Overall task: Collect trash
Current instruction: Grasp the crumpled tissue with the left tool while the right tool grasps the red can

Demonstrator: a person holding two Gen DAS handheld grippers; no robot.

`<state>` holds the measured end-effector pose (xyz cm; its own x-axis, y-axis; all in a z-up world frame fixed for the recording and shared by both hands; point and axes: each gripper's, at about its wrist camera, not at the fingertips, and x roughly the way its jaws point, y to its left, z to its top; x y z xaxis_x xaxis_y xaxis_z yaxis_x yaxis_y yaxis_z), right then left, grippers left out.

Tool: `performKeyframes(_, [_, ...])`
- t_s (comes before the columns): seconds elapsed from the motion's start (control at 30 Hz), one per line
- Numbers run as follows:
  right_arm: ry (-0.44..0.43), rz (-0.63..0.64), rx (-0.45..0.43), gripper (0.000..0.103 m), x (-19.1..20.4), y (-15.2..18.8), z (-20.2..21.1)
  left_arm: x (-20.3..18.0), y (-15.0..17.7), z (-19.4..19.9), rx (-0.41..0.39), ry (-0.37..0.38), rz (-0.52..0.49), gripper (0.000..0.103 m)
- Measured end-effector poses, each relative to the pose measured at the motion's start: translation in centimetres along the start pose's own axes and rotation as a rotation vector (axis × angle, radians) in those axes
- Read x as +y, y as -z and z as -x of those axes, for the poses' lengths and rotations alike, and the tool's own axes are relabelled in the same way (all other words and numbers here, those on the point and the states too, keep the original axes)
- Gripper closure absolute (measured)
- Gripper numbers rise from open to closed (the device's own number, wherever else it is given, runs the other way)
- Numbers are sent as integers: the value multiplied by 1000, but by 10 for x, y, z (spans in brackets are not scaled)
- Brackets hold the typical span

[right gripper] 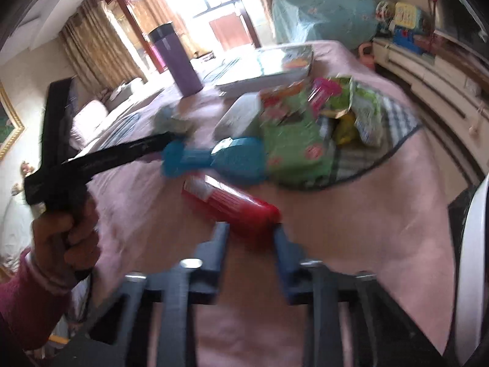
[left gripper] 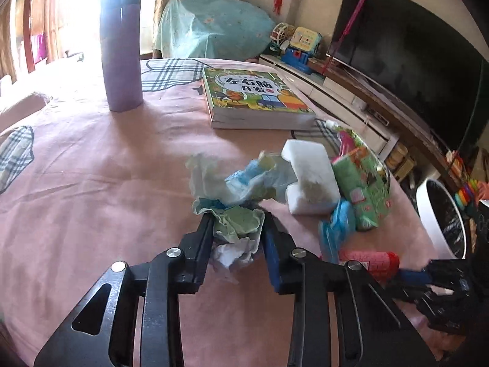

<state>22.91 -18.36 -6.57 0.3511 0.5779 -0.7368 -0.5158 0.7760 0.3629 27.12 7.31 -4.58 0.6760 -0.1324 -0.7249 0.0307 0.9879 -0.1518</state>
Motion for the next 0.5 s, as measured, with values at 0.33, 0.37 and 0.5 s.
performKeyframes(0.33, [55,103,-75,45,20,3,19,13,50,64,31,97,61,83])
performKeyframes(0.37, [63,125,-79,41,22,-4,16,13,55,71,33,110,62,83])
performKeyframes(0.5, [64,182,-68,39,24,-21,2,15,67,79,67,134,81,83])
